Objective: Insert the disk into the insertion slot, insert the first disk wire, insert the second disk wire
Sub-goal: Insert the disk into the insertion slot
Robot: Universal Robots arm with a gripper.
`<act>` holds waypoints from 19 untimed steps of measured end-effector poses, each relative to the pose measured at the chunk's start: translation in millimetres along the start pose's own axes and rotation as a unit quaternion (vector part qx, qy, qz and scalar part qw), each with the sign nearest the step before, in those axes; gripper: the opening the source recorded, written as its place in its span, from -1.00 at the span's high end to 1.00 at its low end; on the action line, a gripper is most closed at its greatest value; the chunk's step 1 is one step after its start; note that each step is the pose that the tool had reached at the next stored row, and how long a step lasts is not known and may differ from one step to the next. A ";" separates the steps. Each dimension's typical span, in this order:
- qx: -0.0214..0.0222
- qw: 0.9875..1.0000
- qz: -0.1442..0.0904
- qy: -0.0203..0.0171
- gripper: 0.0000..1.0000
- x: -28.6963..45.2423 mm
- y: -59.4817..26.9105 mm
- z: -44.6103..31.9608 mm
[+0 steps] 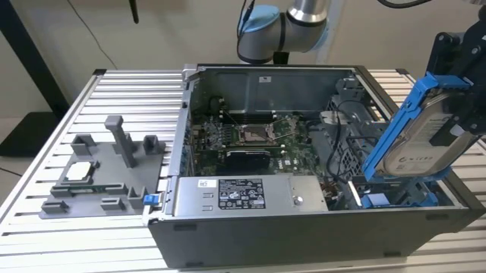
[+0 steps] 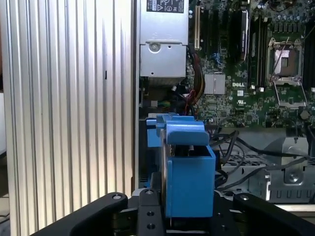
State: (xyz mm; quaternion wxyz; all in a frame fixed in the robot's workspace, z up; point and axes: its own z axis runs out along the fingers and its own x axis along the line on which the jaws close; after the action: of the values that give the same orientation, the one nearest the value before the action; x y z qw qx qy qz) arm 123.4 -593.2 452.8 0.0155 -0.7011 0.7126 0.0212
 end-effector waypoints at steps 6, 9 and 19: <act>0.000 1.000 0.000 0.000 1.00 0.0 0.0 0.4; 0.000 1.000 0.000 0.000 1.00 0.0 0.0 1.1; 0.000 1.000 0.000 -0.001 1.00 0.1 0.0 2.8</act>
State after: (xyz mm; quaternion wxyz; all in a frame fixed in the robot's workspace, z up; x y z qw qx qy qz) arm 123.4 -593.2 450.0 0.0164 -0.7011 0.7126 0.0220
